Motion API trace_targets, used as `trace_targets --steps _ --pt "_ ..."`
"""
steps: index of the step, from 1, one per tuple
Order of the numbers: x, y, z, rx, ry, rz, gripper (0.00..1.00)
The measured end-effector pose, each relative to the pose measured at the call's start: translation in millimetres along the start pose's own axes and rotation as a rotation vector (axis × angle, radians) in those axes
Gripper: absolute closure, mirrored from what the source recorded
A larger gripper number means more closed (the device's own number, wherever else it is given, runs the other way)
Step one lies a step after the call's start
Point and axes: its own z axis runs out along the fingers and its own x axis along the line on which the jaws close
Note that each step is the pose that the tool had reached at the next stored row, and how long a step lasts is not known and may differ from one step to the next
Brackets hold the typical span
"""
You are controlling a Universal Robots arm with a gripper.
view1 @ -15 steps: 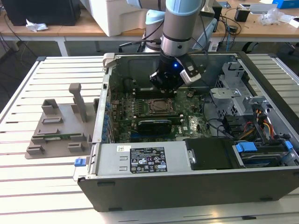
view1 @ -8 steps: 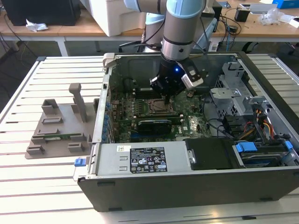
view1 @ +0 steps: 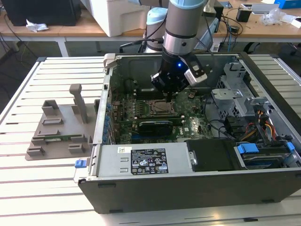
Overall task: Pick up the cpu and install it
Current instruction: 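Install the first cpu locking lever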
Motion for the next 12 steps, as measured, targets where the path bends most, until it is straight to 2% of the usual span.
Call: trace_targets --steps 4,12 --pt "1.0 0.4 -20.7 0.0000 0.0001 0.000 0.89" --pt "1.1 0.4 -21.9 -0.0001 0.0000 0.000 0.89"
